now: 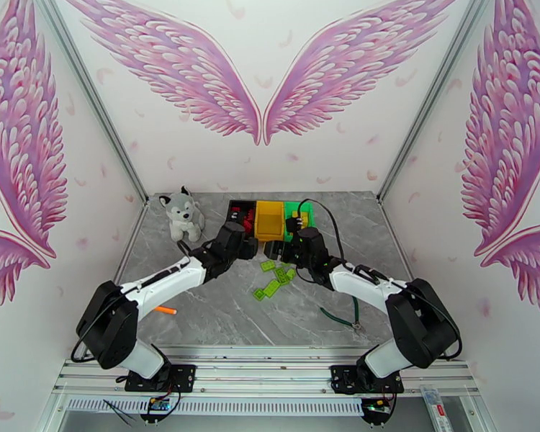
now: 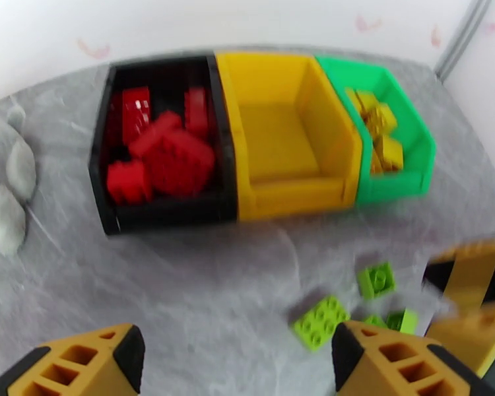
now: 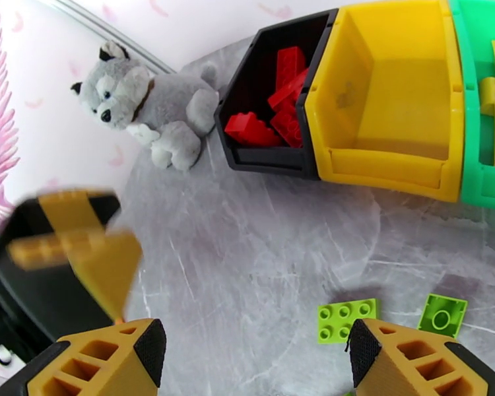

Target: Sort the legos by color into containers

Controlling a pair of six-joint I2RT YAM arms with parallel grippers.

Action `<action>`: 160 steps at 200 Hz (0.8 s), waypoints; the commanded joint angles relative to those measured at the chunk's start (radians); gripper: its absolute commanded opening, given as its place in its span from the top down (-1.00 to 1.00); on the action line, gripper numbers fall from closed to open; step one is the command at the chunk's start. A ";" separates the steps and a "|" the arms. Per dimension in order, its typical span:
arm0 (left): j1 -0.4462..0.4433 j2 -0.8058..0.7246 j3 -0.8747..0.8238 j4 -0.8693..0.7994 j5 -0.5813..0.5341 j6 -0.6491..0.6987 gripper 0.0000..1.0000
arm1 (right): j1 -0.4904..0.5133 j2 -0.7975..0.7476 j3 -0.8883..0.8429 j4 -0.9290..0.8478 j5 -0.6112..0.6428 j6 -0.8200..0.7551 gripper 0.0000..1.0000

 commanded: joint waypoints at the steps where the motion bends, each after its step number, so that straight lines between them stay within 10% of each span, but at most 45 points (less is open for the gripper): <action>1: -0.062 -0.085 -0.132 0.052 -0.043 -0.016 -0.61 | 0.018 -0.036 -0.020 -0.020 0.047 -0.003 -0.57; 107: -0.287 -0.220 -0.510 0.259 -0.070 -0.075 -0.70 | 0.044 -0.056 -0.025 -0.041 0.078 0.036 -0.62; 160: -0.313 -0.108 -0.470 0.312 -0.074 -0.038 -0.70 | 0.041 -0.129 0.071 -0.430 0.284 0.222 -0.89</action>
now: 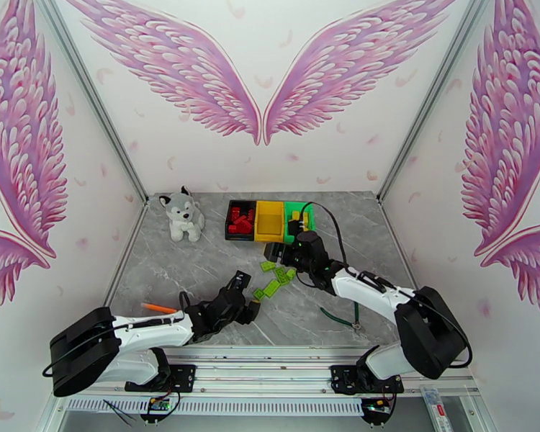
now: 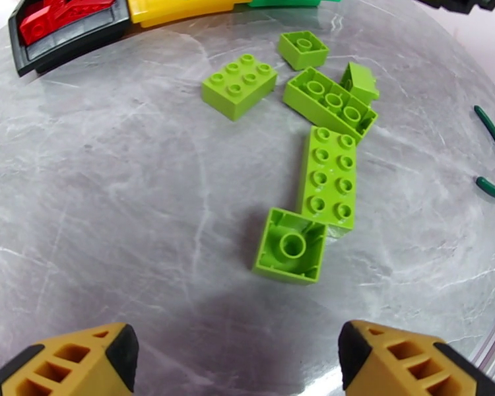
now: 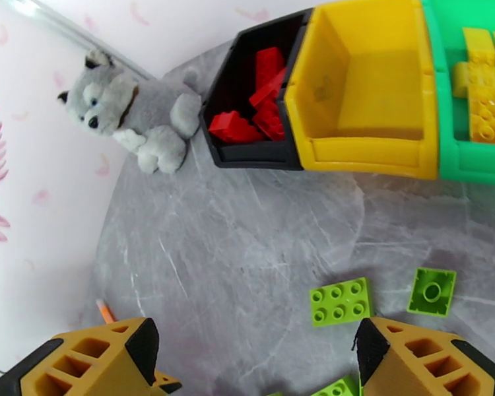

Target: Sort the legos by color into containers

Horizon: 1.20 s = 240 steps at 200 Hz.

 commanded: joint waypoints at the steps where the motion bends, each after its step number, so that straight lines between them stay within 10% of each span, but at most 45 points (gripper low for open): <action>1: -0.006 0.056 0.029 0.038 -0.017 0.024 -0.70 | 0.005 -0.042 0.085 -0.280 0.129 0.121 -0.89; 95: 0.007 0.231 0.153 0.059 0.020 0.093 -0.55 | 0.005 -0.206 -0.079 -0.293 -0.019 0.436 -0.98; 240: 0.043 0.319 0.207 0.060 0.027 0.086 0.24 | 0.018 -0.477 -0.234 -0.288 0.068 0.556 -0.98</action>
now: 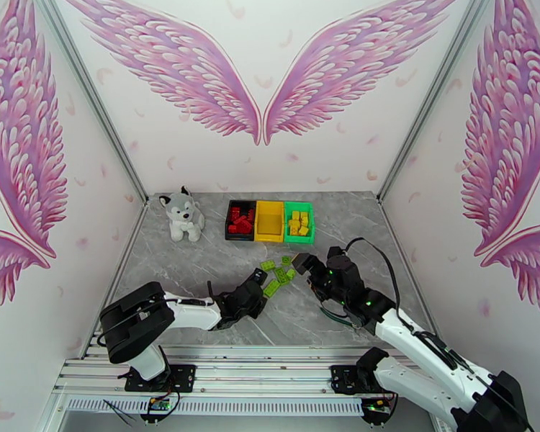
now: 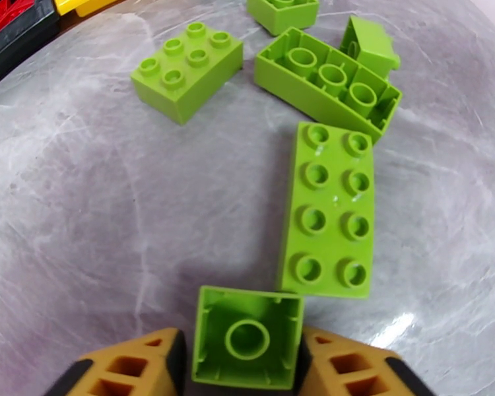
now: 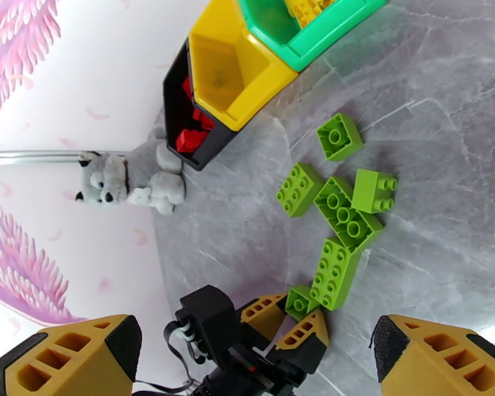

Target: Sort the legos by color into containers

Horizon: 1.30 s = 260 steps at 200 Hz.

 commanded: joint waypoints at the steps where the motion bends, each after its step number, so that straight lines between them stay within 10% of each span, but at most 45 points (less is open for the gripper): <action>1: 0.006 0.002 0.035 -0.008 -0.024 -0.001 0.25 | 0.007 0.037 -0.013 0.011 0.010 0.021 -0.98; 103: 0.178 -0.091 0.150 -0.095 0.045 0.039 0.47 | 0.006 0.361 0.132 0.236 0.080 -0.279 -0.99; 200: 0.347 0.267 0.792 -0.231 0.213 0.097 0.39 | -0.004 0.444 0.188 0.247 0.169 -0.327 -0.98; 260: 0.395 0.452 1.041 -0.294 0.221 0.067 -0.47 | -0.063 0.445 0.190 0.225 0.159 -0.395 -0.98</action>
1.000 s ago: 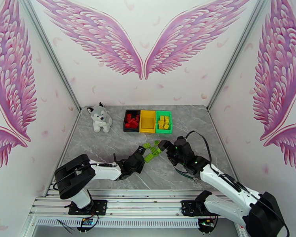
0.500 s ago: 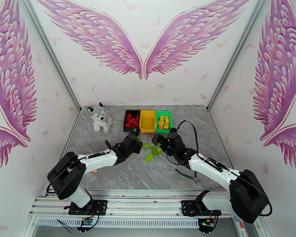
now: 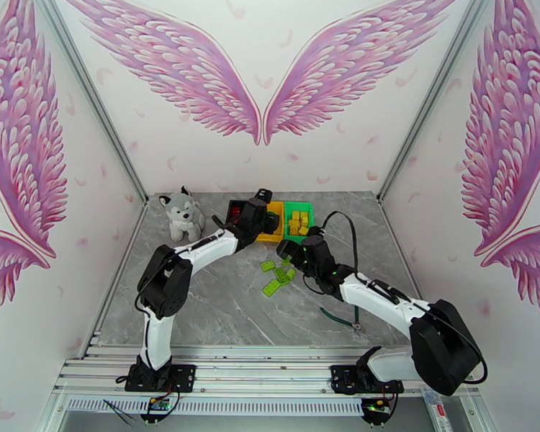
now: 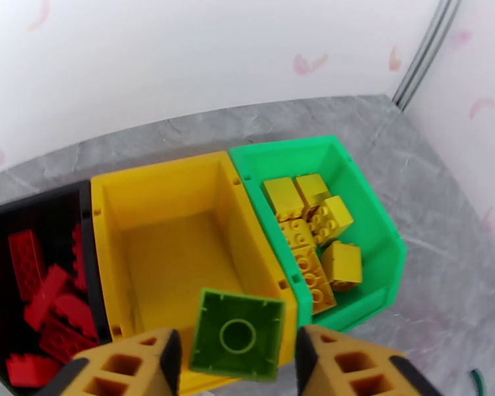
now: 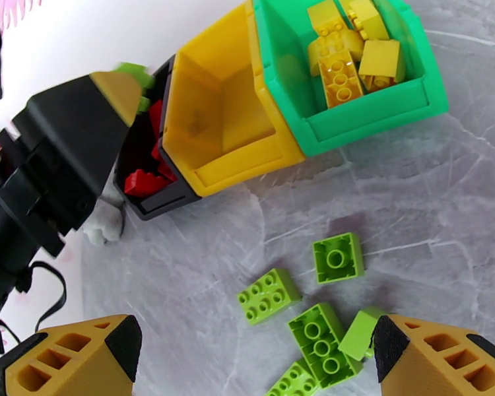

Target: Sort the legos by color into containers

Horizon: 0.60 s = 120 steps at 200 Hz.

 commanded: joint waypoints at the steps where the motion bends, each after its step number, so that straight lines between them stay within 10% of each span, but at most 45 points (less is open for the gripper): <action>1: 0.017 0.031 0.066 -0.058 0.015 -0.012 -0.48 | -0.023 -0.004 0.019 -0.002 0.019 -0.047 -0.98; 120: -0.105 -0.311 -0.344 0.066 -0.115 0.024 -0.57 | -0.030 -0.115 -0.019 0.005 -0.078 -0.170 -0.98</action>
